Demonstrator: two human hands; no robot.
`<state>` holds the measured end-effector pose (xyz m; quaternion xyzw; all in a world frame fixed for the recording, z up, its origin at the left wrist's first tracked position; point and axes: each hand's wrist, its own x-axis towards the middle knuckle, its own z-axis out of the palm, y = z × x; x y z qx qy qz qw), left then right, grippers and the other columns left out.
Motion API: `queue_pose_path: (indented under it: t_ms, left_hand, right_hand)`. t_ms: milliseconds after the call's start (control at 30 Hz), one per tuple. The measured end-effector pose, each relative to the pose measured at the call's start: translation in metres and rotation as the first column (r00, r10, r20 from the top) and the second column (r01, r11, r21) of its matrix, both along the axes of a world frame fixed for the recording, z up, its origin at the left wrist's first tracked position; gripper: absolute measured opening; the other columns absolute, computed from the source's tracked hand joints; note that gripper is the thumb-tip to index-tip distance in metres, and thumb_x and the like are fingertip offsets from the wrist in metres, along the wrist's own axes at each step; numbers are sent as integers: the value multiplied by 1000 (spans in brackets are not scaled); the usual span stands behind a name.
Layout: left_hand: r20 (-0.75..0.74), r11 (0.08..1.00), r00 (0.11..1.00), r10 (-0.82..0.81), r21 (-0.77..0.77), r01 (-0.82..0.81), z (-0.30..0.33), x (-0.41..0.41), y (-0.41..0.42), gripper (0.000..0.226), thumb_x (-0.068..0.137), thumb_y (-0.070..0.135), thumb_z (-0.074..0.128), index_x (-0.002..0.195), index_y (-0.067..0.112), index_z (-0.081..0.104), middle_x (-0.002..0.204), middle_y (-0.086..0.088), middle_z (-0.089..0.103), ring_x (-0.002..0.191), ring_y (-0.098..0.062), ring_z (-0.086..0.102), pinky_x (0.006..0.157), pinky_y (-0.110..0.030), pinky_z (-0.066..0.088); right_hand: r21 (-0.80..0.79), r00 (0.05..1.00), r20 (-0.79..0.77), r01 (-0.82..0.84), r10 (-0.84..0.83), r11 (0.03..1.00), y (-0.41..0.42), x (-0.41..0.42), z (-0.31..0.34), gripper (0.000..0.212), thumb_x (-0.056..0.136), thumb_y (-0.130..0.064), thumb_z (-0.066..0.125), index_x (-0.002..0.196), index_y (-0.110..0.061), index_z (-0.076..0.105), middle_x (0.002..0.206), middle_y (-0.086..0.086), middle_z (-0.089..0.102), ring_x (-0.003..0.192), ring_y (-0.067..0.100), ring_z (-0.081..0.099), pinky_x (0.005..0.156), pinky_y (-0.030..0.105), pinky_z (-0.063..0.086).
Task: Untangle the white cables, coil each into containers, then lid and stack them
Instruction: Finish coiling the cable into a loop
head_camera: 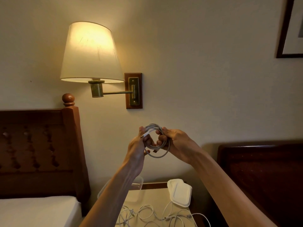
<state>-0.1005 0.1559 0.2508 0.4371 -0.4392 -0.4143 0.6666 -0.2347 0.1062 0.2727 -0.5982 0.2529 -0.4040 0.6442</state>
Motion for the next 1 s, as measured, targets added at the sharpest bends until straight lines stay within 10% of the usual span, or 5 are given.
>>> queue_pose_path:
  t_ms: [167,300,400,1000]
  left_hand:
    - [277,973,938,207,-158,-168,-6,10,-6,68,92,66,28,136,18,49,138,-5,49,123,-24,50,99,-39,45]
    - [558,732,491,669,-608,-307,-13,16,-11,50,77,54,69,111,17,64,112,3,58,87,-8,60,63,-18,53]
    - [524,656,411,746,-682,-321,-8,23,-11,32,80,39,69,97,11,72,98,0,67,79,-13,65,60,-24,57]
    - [371,669,650,663,-683,-293,14,27,-4,12,89,27,65,98,19,70,86,11,71,84,0,67,70,-18,56]
  right_hand:
    - [-35,1000,4,31,-31,999,-6,-5,4,35,106,-22,35,99,-2,64,66,2,53,67,16,55,83,33,52]
    - [-57,998,1,62,-62,996,-7,-3,5,36,105,-23,36,100,-2,64,67,4,53,65,14,55,84,32,52]
    - [-82,998,-7,67,-68,994,-6,-1,5,35,105,-23,37,97,-3,65,66,3,53,67,16,55,83,33,52]
    - [-166,997,-58,39,-49,985,0,1,-6,37,104,-26,36,97,-4,65,66,0,52,65,13,54,75,26,53]
